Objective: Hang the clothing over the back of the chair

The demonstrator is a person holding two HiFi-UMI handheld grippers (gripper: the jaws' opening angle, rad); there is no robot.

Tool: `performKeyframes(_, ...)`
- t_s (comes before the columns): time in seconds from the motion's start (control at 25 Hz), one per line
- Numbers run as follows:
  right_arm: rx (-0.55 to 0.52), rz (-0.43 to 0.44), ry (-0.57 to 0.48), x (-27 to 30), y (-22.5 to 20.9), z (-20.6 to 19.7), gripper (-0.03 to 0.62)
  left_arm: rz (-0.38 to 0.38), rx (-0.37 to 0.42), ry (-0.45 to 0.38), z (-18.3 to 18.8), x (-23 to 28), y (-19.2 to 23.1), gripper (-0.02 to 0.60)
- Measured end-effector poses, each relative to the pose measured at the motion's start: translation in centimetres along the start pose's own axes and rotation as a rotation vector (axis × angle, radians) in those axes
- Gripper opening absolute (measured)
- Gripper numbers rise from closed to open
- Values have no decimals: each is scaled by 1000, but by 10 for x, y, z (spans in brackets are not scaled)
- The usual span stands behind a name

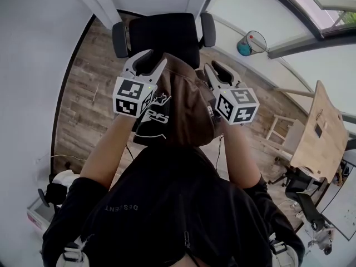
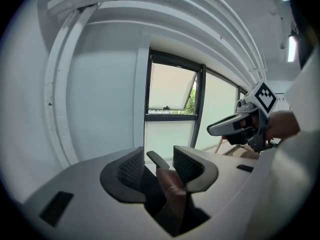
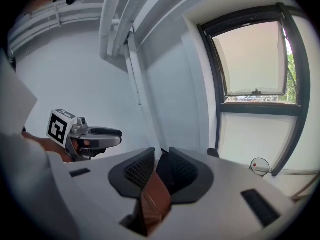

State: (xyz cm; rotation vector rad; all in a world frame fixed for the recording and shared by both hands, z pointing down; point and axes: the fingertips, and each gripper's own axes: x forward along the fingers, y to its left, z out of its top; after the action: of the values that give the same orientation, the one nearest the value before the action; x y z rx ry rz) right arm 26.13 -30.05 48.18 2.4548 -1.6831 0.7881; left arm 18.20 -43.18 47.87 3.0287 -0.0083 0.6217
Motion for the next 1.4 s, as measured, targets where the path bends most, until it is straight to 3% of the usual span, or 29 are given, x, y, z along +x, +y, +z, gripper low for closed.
performKeyframes(0.32, 1, 11, -15, -5, 2, 0, 100, 4, 5, -17, 6, -6, -7, 179)
performKeyframes(0.68, -60, 37, -190, -52, 16, 34, 91, 42, 30, -195, 59, -48, -33, 178)
performKeyframes(0.84, -129, 49, -273, -87, 30, 52, 80, 52, 82, -272, 85, -77, -59, 178)
performKeyframes(1.12, -292, 119, -363, -153, 68, 70, 78, 7, 80, -380, 110, -126, -114, 132)
performKeyframes(1.4, -325, 215, -391, -204, 90, 58, 52, 22, 109, -416, 105, -160, -163, 84)
